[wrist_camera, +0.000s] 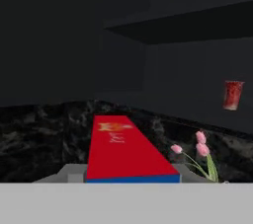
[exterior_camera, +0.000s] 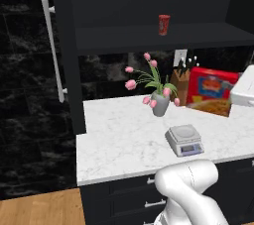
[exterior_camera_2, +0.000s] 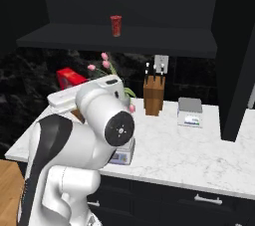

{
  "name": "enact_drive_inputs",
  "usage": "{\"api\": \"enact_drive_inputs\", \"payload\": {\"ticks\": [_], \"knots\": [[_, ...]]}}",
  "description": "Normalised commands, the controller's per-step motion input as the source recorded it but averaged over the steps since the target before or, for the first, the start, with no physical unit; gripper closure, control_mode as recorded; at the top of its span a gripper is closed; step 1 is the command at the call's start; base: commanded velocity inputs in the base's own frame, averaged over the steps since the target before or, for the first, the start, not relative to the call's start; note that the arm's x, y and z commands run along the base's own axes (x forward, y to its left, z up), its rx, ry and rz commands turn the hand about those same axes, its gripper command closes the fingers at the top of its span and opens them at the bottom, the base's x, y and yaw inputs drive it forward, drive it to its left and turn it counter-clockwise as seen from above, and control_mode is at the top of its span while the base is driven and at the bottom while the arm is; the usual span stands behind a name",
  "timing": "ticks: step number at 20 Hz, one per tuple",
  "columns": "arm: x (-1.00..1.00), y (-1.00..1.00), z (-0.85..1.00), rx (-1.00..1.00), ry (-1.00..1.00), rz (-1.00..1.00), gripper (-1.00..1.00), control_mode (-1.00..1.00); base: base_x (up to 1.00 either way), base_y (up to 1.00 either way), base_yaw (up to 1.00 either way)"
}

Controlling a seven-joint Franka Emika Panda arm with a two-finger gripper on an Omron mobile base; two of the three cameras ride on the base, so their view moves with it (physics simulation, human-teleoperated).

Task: Pick the boxed food and place it on the digital scale for weighing, and close the cabinet.

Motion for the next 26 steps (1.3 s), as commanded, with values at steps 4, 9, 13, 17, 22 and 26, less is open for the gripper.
{"api": "enact_drive_inputs", "payload": {"ticks": [4, 9, 13, 17, 22, 26], "knots": [[0.57, 0.00, -0.49, 0.00, 0.06, 0.21, 1.00, -1.00, 0.00, 0.00, 0.00], [0.66, -0.11, -0.55, 0.00, 0.06, 0.23, 1.00, -1.00, 0.00, 0.00, 0.00], [0.49, -0.04, -0.41, -0.01, 0.00, 0.11, 1.00, -1.00, 0.00, 0.00, 0.00], [0.29, -0.17, -0.27, 0.00, 0.00, 0.04, 1.00, -1.00, 0.00, 0.00, 0.00], [0.21, -0.30, -0.38, 0.00, 0.02, 0.05, 1.00, -1.00, 0.00, 0.00, 0.00], [0.17, -0.24, -0.38, 0.00, 0.05, 0.05, 1.00, -1.00, 0.00, 0.00, 0.00]]}}
